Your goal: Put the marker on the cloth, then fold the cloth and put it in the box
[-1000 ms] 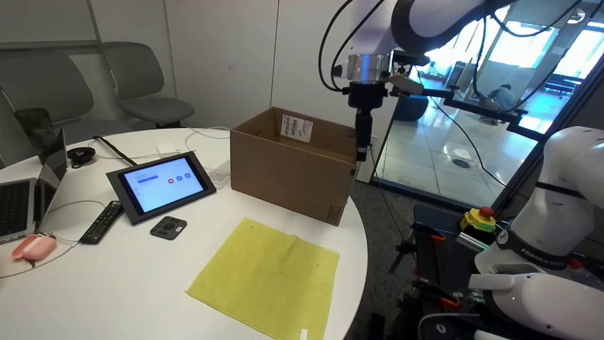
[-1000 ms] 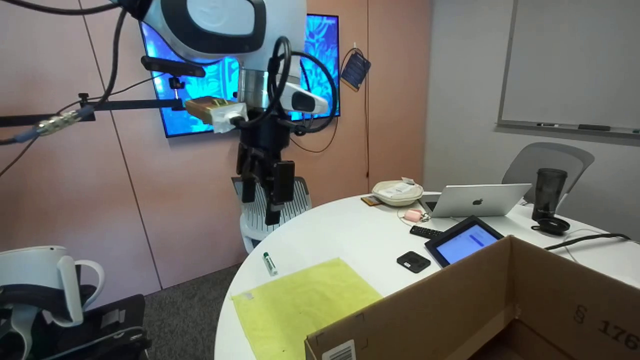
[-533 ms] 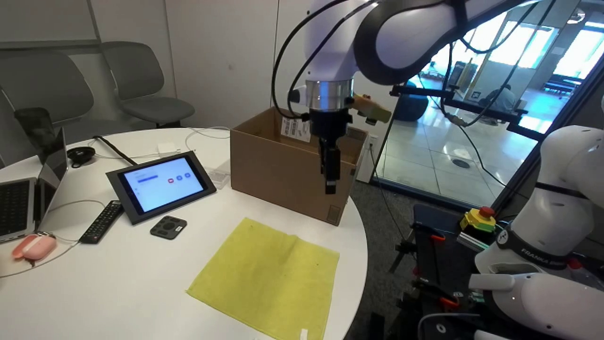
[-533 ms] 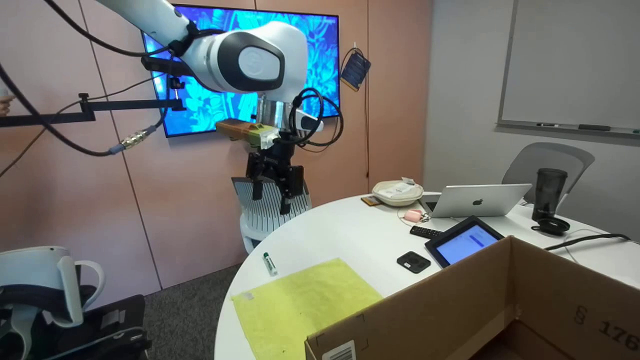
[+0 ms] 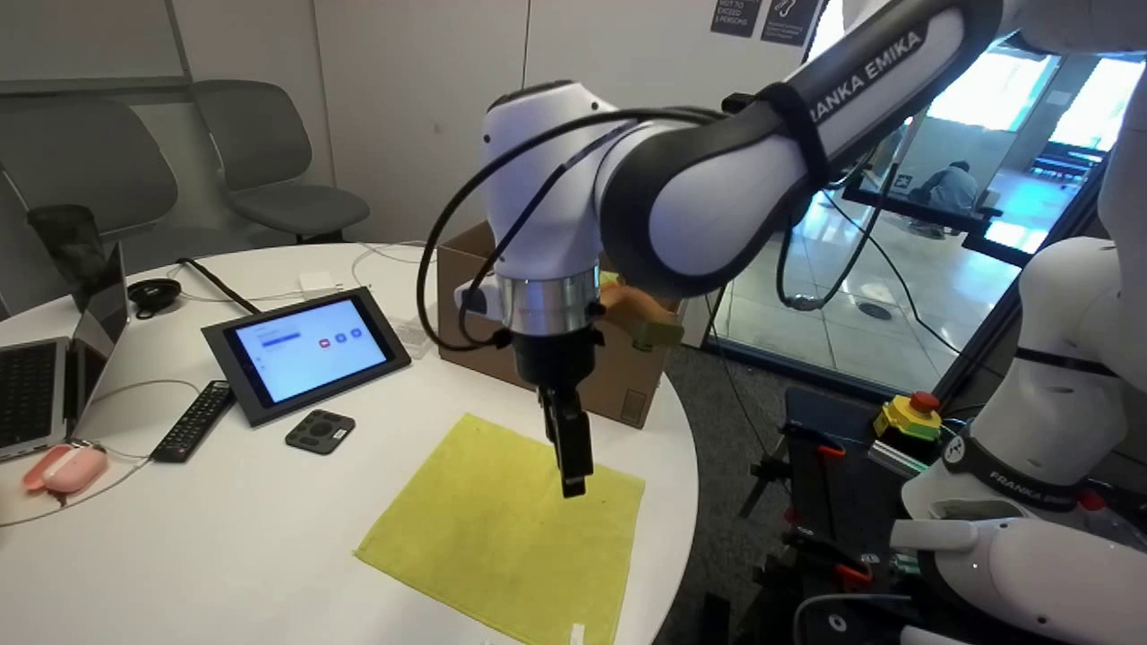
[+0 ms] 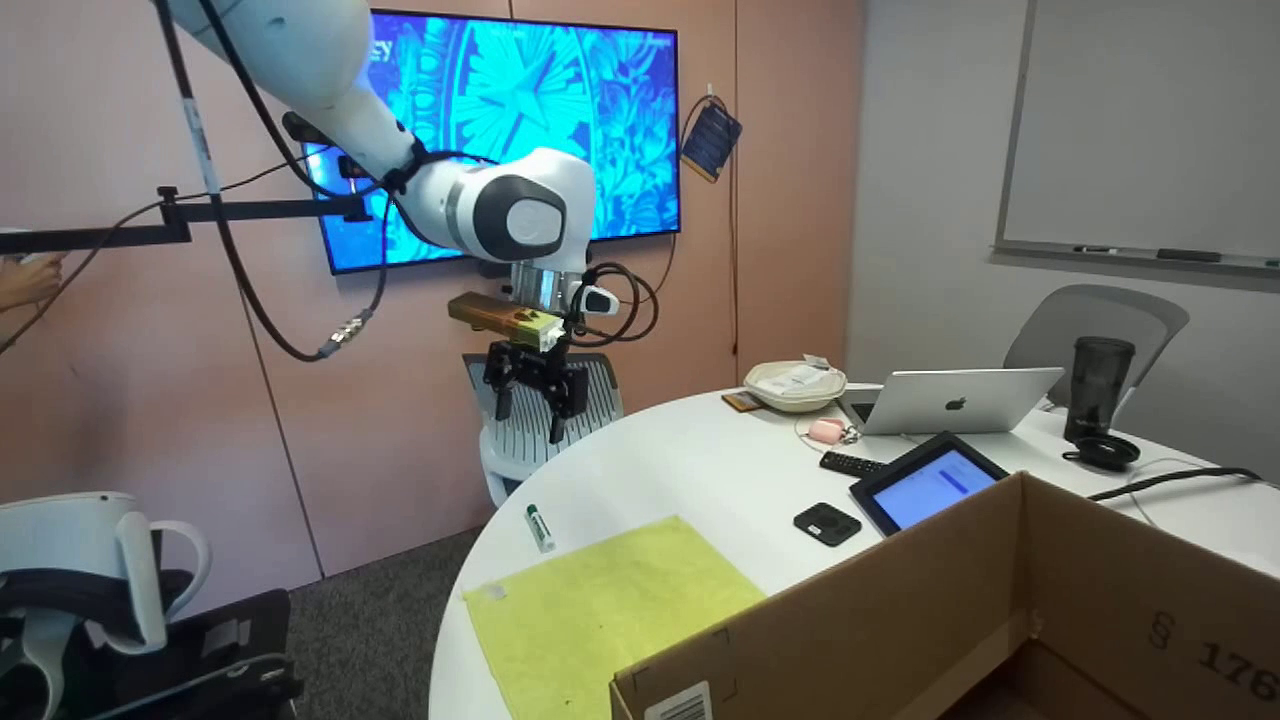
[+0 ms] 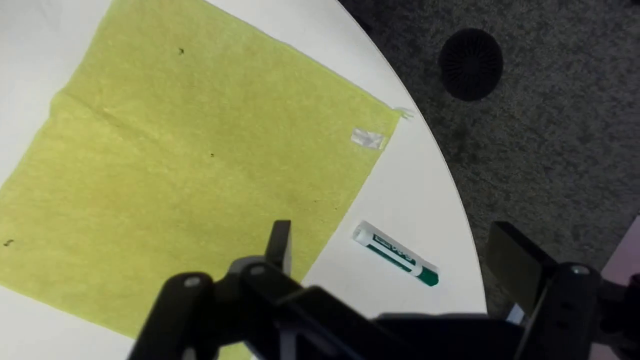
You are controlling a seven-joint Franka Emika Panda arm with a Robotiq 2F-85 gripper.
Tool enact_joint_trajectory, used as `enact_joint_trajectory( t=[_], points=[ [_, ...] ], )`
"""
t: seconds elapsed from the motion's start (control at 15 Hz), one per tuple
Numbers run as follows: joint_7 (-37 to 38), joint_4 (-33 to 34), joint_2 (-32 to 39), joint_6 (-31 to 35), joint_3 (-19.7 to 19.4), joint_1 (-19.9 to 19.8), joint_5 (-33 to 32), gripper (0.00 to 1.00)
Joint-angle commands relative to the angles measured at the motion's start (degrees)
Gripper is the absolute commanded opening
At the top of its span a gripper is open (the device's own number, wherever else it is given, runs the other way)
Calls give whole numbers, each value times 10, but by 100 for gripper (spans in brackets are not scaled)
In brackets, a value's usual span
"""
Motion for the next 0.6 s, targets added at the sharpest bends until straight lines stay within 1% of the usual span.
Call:
enact_joint_trajectory(
  t=[0.0,0.33,0.53],
  points=[
    [-2,52,73,33,9,24,-23,100],
    [-1,95,166,95,12,61,-52,100],
    [-5,123,213,120,14,81,-70,100]
  ],
)
